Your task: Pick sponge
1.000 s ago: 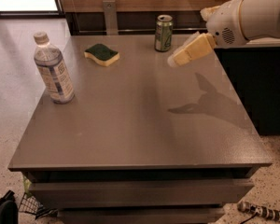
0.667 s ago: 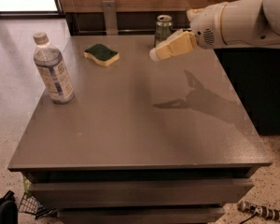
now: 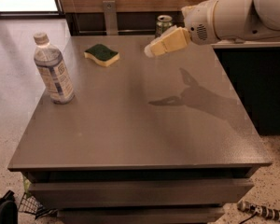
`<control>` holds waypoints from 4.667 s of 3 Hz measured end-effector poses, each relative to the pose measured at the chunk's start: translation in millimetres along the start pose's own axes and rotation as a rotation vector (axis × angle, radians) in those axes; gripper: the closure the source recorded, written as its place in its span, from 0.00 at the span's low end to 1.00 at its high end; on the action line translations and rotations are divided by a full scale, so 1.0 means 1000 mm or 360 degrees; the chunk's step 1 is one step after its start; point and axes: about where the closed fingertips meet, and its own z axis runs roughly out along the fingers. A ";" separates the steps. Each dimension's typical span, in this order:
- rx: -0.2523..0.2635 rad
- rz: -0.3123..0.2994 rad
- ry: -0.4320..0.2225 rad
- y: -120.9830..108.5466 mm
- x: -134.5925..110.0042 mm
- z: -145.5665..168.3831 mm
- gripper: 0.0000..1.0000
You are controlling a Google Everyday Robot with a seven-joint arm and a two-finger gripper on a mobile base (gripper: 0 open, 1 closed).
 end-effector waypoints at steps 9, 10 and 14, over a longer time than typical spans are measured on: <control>-0.0138 0.0261 -0.0278 0.016 0.026 0.271 0.00; -0.0159 0.0262 -0.0273 0.029 0.030 0.282 0.00; -0.0200 0.0267 -0.0257 0.048 0.034 0.300 1.00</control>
Offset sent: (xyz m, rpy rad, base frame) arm 0.1434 0.0629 -0.0102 0.0181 -0.0329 -0.0012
